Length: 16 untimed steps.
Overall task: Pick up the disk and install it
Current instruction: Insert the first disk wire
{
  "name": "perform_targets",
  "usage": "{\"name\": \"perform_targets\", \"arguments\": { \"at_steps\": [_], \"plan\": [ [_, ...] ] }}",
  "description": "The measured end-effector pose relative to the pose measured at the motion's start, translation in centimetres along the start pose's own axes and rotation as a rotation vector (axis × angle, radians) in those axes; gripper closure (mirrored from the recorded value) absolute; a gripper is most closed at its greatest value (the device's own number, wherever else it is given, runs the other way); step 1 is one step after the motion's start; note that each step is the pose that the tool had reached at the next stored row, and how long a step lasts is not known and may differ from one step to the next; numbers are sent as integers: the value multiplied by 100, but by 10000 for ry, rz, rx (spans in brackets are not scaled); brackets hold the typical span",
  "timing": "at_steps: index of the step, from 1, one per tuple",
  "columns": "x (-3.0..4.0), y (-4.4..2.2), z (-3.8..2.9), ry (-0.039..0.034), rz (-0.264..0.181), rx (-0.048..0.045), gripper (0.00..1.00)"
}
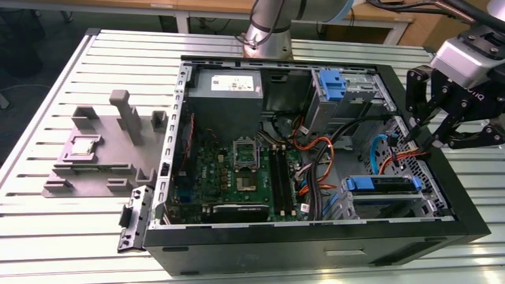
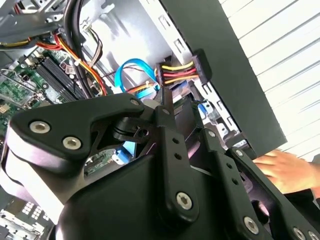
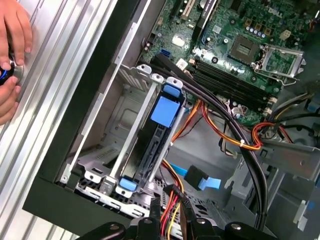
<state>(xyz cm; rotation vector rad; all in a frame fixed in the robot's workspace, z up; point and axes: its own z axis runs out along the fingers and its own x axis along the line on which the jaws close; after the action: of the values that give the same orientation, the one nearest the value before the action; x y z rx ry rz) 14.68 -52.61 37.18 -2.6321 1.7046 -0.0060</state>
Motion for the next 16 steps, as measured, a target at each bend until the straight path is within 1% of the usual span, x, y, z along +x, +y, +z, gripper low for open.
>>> {"name": "perform_targets", "arguments": {
  "at_steps": [2,4,12,13,14,16],
  "plan": [
    [-8,-21,1,0,-12,2,70],
    [-12,-25,1,8,-75,18,70],
    [-12,-26,4,67,-1033,163,70],
    [-13,-26,5,88,-1132,209,70],
    [-13,-26,5,126,-1211,286,70],
    [-12,-26,5,220,-1345,470,70]
  ]
}}
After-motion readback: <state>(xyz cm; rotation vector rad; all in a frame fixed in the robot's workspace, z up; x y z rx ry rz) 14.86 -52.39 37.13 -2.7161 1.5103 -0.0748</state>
